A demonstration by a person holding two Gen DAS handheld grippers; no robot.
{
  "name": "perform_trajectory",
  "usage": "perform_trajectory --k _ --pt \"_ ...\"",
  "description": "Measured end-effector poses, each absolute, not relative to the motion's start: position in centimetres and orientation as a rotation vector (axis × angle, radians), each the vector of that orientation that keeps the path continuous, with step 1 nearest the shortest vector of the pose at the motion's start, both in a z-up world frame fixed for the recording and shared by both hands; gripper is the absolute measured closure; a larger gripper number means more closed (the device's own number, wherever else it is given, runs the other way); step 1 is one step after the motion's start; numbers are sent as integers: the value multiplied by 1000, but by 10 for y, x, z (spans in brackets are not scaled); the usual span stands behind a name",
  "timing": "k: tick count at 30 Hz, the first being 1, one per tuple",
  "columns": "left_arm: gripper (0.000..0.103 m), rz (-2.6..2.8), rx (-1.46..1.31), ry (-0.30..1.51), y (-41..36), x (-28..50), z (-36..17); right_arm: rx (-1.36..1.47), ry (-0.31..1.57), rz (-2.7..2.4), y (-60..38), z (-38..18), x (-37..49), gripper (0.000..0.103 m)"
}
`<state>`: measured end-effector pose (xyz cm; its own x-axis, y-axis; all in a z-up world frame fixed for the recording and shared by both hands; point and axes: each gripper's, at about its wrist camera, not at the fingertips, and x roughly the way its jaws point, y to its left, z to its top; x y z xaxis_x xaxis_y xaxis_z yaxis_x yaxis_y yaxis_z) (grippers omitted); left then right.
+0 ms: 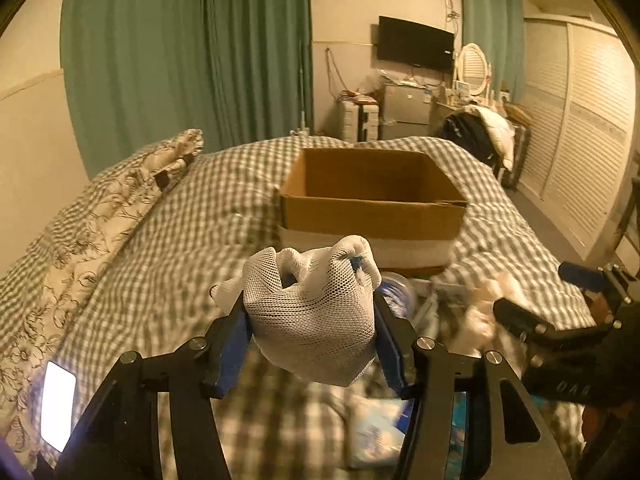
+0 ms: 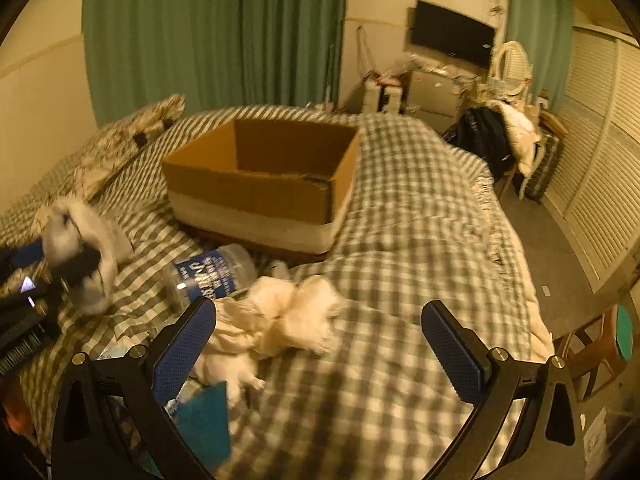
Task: Organize objects
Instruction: 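Grasp the white glove with the left tool while the right tool grasps white tissues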
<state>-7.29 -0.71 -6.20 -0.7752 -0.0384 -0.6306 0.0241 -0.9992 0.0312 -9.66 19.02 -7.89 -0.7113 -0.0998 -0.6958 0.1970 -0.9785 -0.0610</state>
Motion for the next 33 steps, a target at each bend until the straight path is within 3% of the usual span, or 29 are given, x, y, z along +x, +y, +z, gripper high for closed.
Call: perform_trajectory --k 3,6,12,14,19,26,33 --pt "46 -2919 1057 -7 -18 -83 -64 1137 211 -2710 174 -90 -110 1" --pt "46 -2918 1070 3 -24 -87 -67 1181 238 -2672 161 -103 -122 7" --pt "46 -2927 1085 20 -27 -96 -71 1249 274 -2624 150 -122 -135 37" --pt "46 -2931 1083 20 -25 -95 -70 1250 277 -2629 150 -123 -135 52" --pt "46 -2934 1077 32 -25 -92 -67 1206 307 -2655 155 -111 -128 70" --pt "46 -2959 1030 46 -30 -81 -50 1090 322 -2699 162 -77 -112 79" --pt "46 -3012 984 39 -24 -90 -22 949 309 -2708 173 -30 -102 81"
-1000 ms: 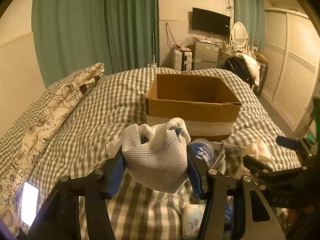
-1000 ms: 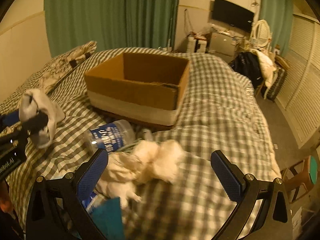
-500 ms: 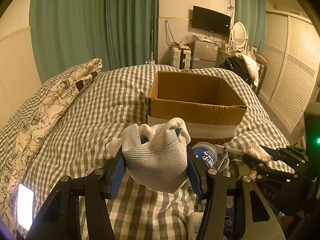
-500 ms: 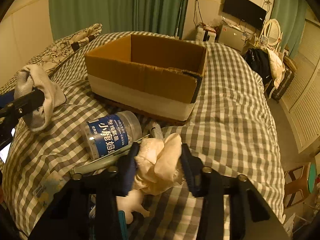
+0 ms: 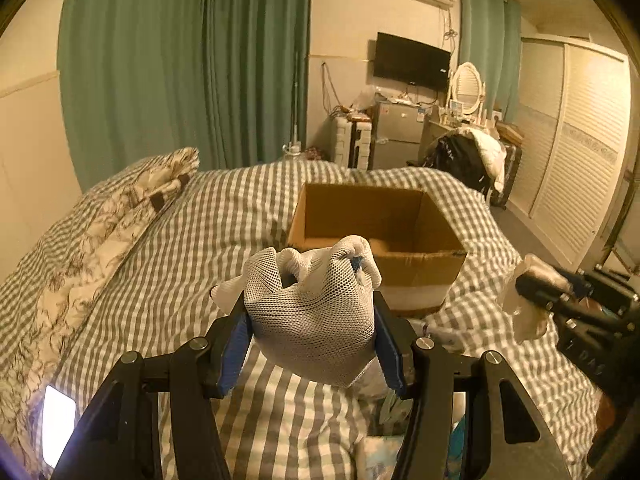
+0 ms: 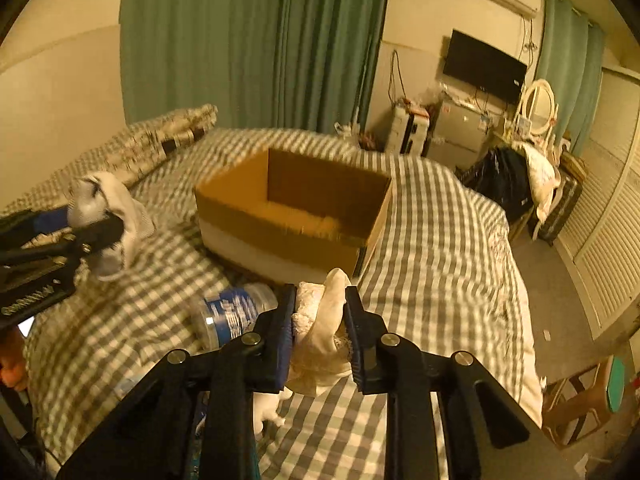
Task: Organize objects
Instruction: 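Grasp the white glove with the left tool while the right tool grasps white tissues, then drop the glove and tissues into the cardboard box with both tools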
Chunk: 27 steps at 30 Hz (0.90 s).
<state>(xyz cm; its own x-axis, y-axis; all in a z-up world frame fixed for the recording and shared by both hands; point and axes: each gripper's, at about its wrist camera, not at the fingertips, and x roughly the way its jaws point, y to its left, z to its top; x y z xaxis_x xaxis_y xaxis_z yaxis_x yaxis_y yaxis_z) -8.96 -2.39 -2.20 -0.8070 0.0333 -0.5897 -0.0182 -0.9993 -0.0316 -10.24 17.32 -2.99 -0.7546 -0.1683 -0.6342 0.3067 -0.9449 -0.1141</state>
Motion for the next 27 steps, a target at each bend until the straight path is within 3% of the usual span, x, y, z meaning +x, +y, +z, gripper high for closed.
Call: perform_trajectory --k 15,27 --pt "46 2929 -813 -14 -1 -196 28 729 190 -2670 175 53 -183 81" --pt "46 2843 -983 -22 8 -307 -41 860 120 -2617 158 -4 -299 81"
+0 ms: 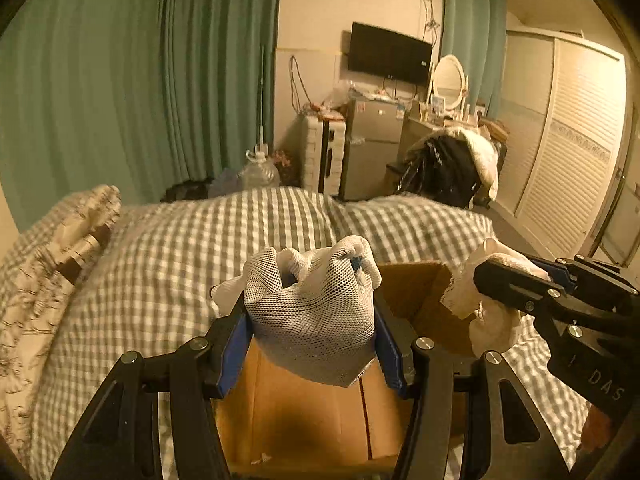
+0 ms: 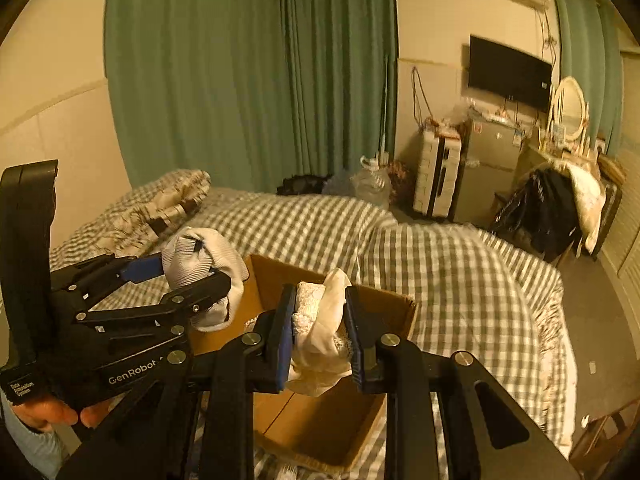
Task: Organize objects
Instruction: 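Drop the glove and tissues into the cardboard box with both tools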
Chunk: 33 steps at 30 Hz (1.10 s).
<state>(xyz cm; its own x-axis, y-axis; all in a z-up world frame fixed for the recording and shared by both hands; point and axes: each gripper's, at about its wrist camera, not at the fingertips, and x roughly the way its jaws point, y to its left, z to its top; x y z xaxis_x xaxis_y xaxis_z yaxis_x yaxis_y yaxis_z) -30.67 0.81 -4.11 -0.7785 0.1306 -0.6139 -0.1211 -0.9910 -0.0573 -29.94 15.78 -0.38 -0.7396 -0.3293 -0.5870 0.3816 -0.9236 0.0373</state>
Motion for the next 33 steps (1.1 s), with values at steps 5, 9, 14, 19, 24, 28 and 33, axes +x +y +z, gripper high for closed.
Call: perform_trajectory --k 5,9,14,19,24,28,33 --pt "38 2815 -1014 -8 13 -315 -60 913 106 -2620 163 -30 -320 71" --pt "24 2805 -1072 -47 11 -312 -61 930 67 -2654 176 -34 -320 47" --pt "13 2878 -1033 -55 0 -288 -37 872 78 -2715 189 -5 -295 36" --pt "4 2948 -950 -24 -5 -249 1 786 132 -2771 193 39 -252 23" --pt "0 2989 -846 26 -4 -202 37 713 171 -2820 196 77 -198 15" --pt "0 2995 -793 52 -2 -168 57 662 208 -2849 197 101 -157 12" --pt "0 2998 -758 67 0 -131 68 629 259 -2855 195 115 -108 11"
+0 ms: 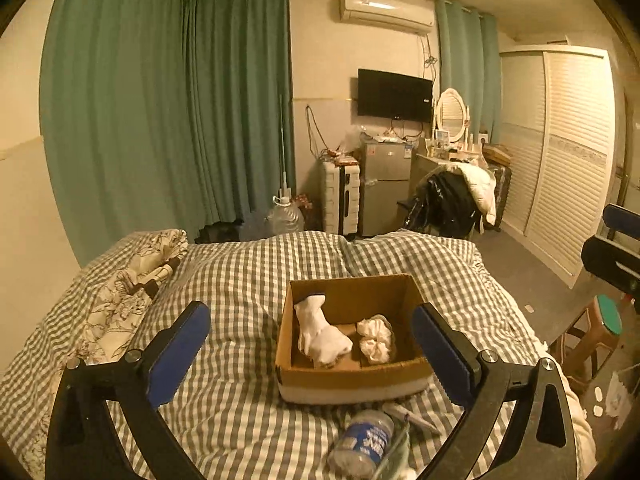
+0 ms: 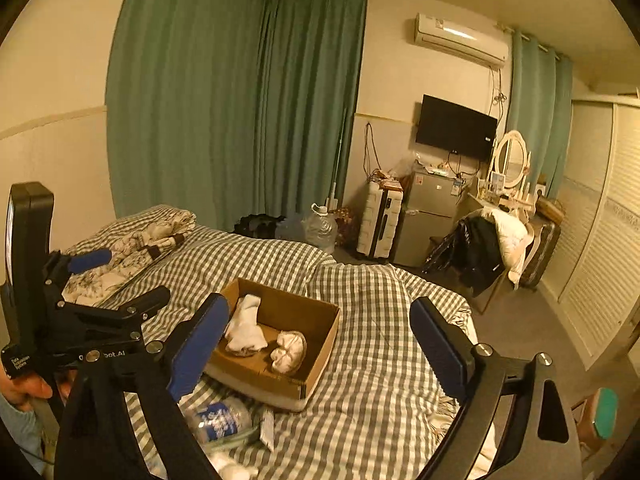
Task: Organize objects
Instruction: 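Grasp the tissue pack with the left tool while the right tool grasps the teal card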
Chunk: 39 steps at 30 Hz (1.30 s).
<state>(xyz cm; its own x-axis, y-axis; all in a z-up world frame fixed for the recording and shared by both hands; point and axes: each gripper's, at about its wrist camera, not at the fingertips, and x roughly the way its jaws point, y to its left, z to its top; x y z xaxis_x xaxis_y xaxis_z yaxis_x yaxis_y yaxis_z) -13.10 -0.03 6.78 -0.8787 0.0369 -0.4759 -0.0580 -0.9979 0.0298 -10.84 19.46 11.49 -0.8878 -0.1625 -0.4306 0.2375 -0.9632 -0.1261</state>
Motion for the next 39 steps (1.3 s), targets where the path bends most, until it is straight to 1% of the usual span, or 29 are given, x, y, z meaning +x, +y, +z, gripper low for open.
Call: perform_trajectory --k 5,12,18,23,27,34,39 --pt "0 2998 -770 70 -2 -97 64 631 295 -2852 194 111 -69 10" --pt "0 3033 -812 47 -9 -59 37 728 288 -2850 196 75 -33 10" --pt "0 3033 -909 35 -12 -39 -9 890 265 -2842 200 20 -23 10" --pt "0 3004 -1037 68 -12 -31 -56 1023 243 -2841 206 -25 -22 10" --pt "0 2937 -1129 44 -5 -23 -84 1113 218 -2813 208 -48 -23 10" --pt "0 2804 -1148 89 30 -17 -100 1158 188 -2813 214 -62 -27 10" --pt "0 2771 -1197 156 44 -22 -114 1172 184 -2818 216 -65 -28 10"
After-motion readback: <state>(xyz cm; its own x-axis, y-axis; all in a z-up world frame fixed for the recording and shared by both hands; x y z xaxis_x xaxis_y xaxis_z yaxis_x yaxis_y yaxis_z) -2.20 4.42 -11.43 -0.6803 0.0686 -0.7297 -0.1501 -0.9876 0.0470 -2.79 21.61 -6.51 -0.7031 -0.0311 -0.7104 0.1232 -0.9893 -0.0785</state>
